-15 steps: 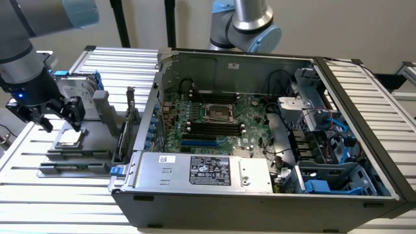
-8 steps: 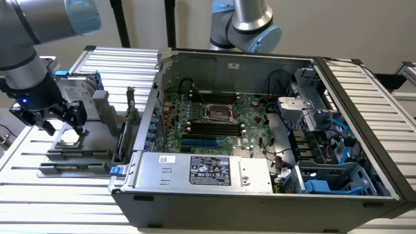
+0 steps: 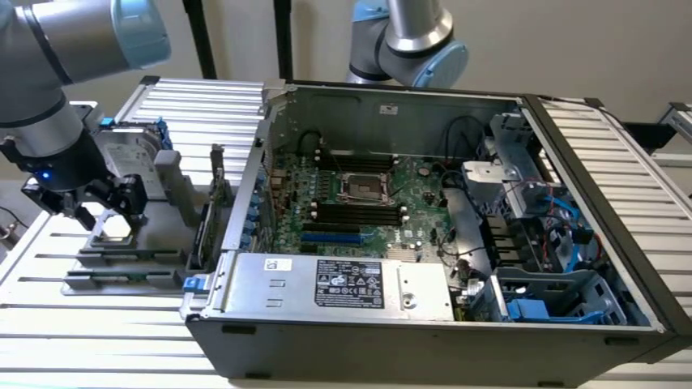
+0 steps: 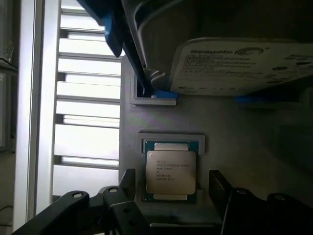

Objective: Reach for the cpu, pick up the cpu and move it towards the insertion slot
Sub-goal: 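Pick up the cpu and move it towards the insertion slot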

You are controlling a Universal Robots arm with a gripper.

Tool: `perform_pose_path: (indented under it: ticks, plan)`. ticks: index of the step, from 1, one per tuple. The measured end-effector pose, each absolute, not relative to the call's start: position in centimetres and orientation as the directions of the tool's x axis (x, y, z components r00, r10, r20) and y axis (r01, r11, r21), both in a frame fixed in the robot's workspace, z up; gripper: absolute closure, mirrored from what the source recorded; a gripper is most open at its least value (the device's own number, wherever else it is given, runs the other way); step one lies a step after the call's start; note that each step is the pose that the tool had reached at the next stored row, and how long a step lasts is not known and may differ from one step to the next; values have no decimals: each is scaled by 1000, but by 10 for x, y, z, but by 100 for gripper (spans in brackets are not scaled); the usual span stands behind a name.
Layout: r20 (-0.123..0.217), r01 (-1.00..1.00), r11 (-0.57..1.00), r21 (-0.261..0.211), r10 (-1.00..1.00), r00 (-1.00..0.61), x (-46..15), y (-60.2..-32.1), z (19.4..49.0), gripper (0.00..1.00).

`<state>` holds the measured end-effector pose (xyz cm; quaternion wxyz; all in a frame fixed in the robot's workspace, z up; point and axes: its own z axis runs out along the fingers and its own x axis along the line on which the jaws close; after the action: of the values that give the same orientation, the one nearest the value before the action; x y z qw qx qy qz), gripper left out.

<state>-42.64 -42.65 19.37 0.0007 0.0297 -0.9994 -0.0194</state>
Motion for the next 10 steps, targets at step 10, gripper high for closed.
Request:
perform_pose_path:
  ticks: [10]
  plan:
    - [0,-59,998,39,-59,-998,-426,-424,189,29]
